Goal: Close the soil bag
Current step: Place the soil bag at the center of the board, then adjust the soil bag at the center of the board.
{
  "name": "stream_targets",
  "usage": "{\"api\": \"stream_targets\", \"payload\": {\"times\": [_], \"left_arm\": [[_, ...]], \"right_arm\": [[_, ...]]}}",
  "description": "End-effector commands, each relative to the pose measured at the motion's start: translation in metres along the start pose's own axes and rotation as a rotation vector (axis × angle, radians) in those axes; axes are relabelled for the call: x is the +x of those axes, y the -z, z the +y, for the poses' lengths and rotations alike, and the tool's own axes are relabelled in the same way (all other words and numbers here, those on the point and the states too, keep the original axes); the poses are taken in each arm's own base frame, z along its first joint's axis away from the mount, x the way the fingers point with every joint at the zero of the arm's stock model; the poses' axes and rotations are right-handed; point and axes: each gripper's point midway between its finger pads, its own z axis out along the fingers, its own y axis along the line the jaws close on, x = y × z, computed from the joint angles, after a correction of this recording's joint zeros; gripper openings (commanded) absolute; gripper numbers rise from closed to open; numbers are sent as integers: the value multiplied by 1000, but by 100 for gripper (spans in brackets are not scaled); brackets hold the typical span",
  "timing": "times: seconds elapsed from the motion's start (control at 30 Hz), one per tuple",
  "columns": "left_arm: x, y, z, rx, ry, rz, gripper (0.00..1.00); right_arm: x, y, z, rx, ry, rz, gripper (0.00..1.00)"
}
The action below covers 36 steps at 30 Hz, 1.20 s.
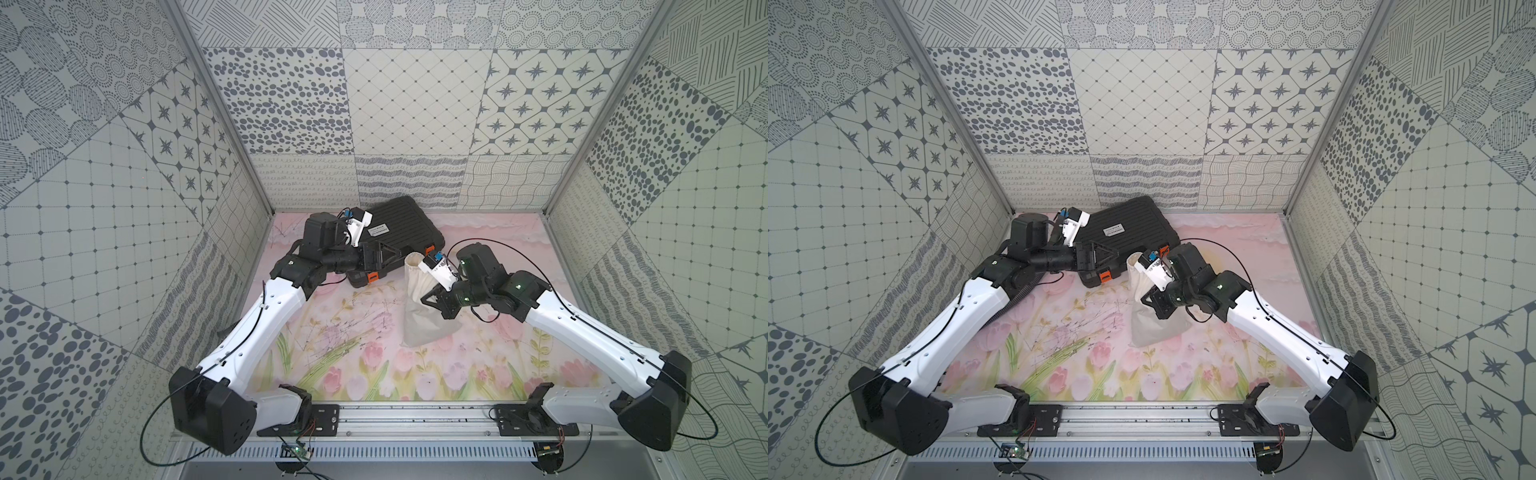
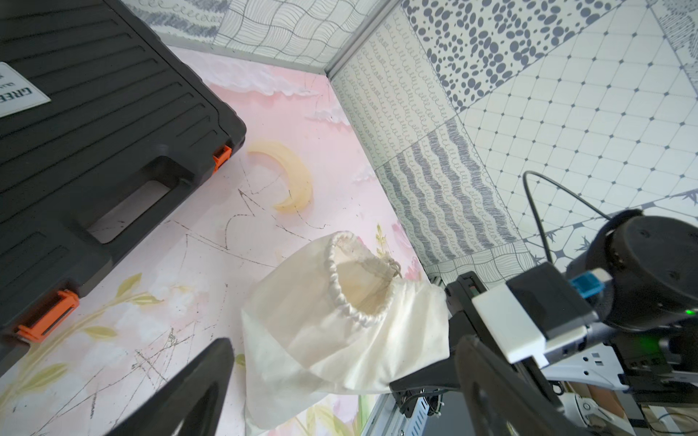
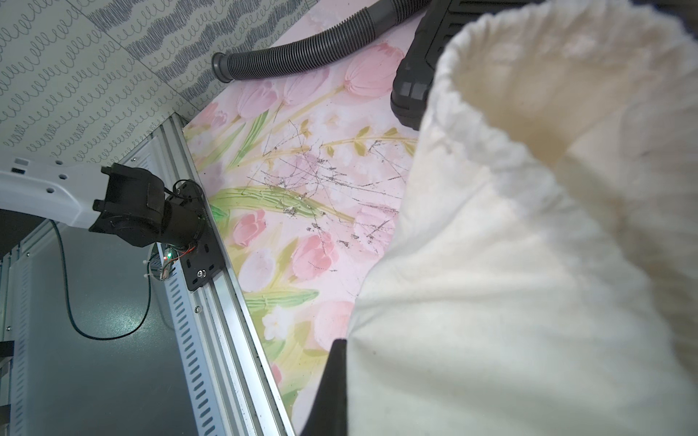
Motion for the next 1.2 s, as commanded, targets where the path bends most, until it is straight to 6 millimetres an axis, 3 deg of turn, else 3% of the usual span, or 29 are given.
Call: {"api": "stream_targets", "payload": {"times": [0.0,0.37,0.5,0.73,0.93,1.1,1.17], "left_arm": [[11,-21,-1,21,-19,134,96],[31,-54,22,-54,-13,313,96],[36,-61,38,-109,16,348,91],[30,-71,46,-136,36,375,65],[36,-77,43,-93,86,408,28],[41,-74,37,-75,157,421,9],[37,-69,32,-83,176,397,1]], "right_arm": [[-25,13,11,-24,75,-80,0],[-20,7,8,-21,103,-55,0],[-20,6,8,-21,105,-50,0],[-18,6,4,0,102,-47,0],[-13,7,-3,37,101,-44,0],[-6,4,-9,60,89,-29,1],[-3,3,-12,63,79,-22,6]]}}
